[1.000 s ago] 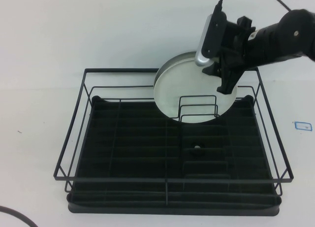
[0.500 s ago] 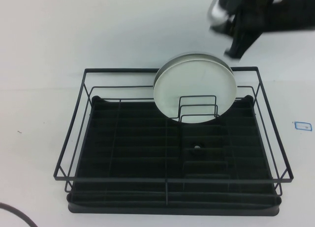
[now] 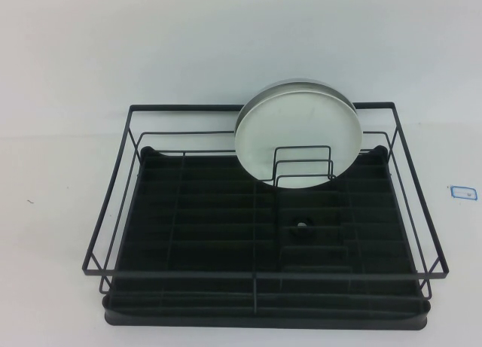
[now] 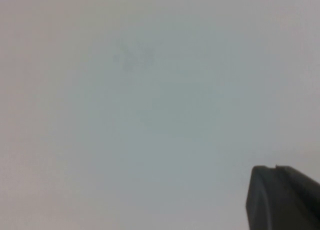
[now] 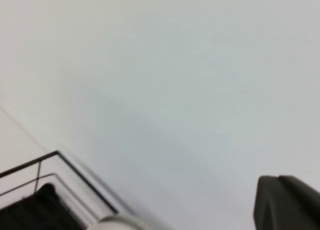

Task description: Place plate on rack

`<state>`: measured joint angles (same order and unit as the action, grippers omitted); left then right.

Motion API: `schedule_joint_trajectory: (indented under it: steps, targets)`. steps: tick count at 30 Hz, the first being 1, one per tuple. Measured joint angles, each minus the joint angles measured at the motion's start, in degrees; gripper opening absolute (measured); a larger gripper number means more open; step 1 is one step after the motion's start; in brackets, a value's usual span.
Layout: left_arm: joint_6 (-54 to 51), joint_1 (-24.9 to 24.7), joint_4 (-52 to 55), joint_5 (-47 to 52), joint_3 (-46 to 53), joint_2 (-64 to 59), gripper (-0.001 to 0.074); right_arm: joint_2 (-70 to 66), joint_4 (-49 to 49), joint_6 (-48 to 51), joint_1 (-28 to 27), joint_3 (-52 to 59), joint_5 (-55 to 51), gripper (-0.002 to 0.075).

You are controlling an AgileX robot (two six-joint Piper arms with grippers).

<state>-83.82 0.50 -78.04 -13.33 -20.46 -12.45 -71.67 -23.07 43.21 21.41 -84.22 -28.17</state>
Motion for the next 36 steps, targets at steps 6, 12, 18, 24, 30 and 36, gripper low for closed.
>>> schedule_joint_trajectory:
  steps: [6, 12, 18, 24, 30, 36]
  targets:
    - [0.0, 0.0, 3.4, -2.1, 0.0, 1.3, 0.0000, 10.8, -0.9, -1.0, 0.0, 16.4, 2.1, 0.0019]
    - [0.0, 0.0, 5.1, 2.2, 0.0, 1.3, 0.0000, 21.2, -10.7, -0.7, 0.0, 36.1, 12.7, 0.0019]
    - [0.0, 0.0, 28.8, 5.1, 0.0, 0.2, 0.0000, 30.0, -13.7, 1.0, 0.0, 46.8, 16.3, 0.0019]
    - [11.1, 0.0, 41.2, 6.8, 0.1, 0.0, 0.0000, 33.3, -20.4, 1.3, 0.0, 48.4, 13.6, 0.0019]
    - [16.8, 0.0, 57.2, 7.2, 0.1, 0.0, 0.0000, 33.3, -20.4, 4.3, 0.0, 48.4, 11.9, 0.0019]
    - [52.0, 0.0, 73.7, 9.6, 0.1, 0.0, 0.0000, 34.2, -19.9, 5.1, 0.3, 50.1, 16.4, 0.0019]
